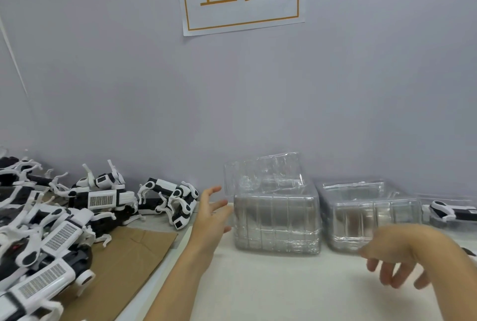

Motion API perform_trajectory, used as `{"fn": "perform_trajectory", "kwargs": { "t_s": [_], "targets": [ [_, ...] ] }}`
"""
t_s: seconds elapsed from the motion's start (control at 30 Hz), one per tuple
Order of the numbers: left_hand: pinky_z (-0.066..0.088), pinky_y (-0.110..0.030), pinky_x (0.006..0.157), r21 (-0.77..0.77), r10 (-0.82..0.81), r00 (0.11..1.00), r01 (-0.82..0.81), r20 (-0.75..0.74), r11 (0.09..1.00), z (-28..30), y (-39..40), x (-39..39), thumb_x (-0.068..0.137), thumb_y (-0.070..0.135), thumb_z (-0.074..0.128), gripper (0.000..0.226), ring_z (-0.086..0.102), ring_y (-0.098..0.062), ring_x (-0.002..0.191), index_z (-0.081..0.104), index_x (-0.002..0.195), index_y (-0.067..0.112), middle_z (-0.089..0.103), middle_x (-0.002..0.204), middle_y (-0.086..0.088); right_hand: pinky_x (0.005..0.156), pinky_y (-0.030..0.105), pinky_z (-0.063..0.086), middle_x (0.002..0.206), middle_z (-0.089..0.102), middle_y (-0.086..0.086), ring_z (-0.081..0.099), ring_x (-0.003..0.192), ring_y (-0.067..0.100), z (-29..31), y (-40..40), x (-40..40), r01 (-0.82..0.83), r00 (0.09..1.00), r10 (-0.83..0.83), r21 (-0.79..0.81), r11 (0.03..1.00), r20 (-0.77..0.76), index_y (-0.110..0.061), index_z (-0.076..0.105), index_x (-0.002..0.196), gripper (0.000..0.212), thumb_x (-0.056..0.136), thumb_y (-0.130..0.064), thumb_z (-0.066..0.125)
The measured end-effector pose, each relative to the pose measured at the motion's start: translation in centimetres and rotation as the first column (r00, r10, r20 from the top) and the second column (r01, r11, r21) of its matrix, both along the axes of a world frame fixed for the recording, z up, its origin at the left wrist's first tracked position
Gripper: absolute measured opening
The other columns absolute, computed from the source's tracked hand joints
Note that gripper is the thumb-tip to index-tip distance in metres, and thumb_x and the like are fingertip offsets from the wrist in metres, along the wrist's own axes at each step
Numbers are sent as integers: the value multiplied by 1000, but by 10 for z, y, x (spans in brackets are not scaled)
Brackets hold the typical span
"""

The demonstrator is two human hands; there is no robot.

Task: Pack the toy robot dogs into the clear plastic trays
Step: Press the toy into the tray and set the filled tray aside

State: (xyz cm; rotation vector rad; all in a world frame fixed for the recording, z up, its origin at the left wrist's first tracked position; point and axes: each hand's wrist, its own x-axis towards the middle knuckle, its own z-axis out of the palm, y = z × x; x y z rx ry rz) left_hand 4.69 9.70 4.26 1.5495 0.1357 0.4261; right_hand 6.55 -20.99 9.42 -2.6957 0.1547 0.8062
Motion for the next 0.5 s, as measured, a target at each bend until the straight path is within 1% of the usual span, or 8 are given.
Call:
{"fn": "perform_trajectory", "kwargs": {
  "t_s": [0.07, 0.13, 0.2, 0.23, 0.3, 0.37, 0.43, 0.5],
  "targets": [
    [52, -33, 82, -52, -35, 999, 35, 1, 998, 3, -1, -1, 93, 10, 60, 49, 58, -15, 117, 52, 129, 42, 58, 125, 1, 63, 23, 55, 84, 76, -2, 71, 71, 10, 7, 6, -2, -20, 998, 15, 69, 997, 69, -14, 70, 100, 34, 101, -41, 48],
    [52, -34, 84, -77, -60, 998, 60, 5, 995, 4, -2, -2, 94, 9, 60, 52, 57, -15, 121, 52, 134, 40, 56, 130, 3, 58, 19, 50, 72, 74, -4, 64, 58, 7, 14, 15, -2, -88, 971, 63, 100, 991, 229, -11, 72, 91, 31, 100, -33, 51],
    [52, -36, 88, -76, -77, 997, 77, 11, 994, 6, -3, -2, 95, 9, 58, 51, 54, -12, 125, 50, 136, 38, 53, 135, 6, 54, 20, 44, 66, 70, -2, 57, 54, 10, 20, 29, 0, -164, 865, 104, 80, 983, 492, -8, 72, 81, 30, 95, -26, 53],
    [51, -37, 90, -71, -82, 997, 83, 14, 994, 6, -3, -2, 96, 9, 57, 50, 53, -11, 126, 49, 135, 38, 53, 137, 7, 57, 23, 44, 70, 70, 0, 59, 61, 14, 20, 37, 2, -182, 786, 70, 121, 976, 614, -8, 72, 84, 26, 93, -23, 54],
    [51, -37, 92, -54, -90, 996, 91, 14, 994, 6, -3, -1, 96, 10, 55, 50, 52, -10, 128, 49, 138, 35, 52, 140, 9, 81, 25, 46, 109, 70, 4, 63, 97, 18, 16, 59, 3, -211, 652, -89, 293, 933, 753, -12, 67, 118, 29, 93, -18, 53],
    [51, -36, 92, -31, -95, 995, 95, 10, 995, 6, -4, 0, 97, 11, 55, 50, 52, -9, 128, 49, 142, 33, 53, 141, 10, 111, 28, 29, 154, 40, 5, 38, 140, 20, 7, 77, 1, -284, 615, -126, 368, 886, 779, -10, 31, 153, 62, 93, -11, 50],
    [51, -36, 93, -14, -98, 995, 98, 10, 995, 6, -4, 1, 97, 11, 55, 49, 51, -8, 128, 51, 140, 34, 53, 140, 12, 119, 27, 16, 165, 14, -3, 16, 151, 14, -4, 89, -2, -366, 651, -77, 402, 839, 755, -16, 7, 159, 79, 93, -10, 48],
    [52, -37, 95, -2, -96, 995, 96, 10, 995, 6, -4, 2, 97, 12, 56, 47, 50, -7, 128, 53, 138, 34, 53, 139, 15, 119, 30, 22, 166, 11, -8, 24, 146, 12, -13, 91, 0, -390, 689, -66, 446, 806, 722, -23, 0, 160, 84, 93, -11, 49]
  ]
}}
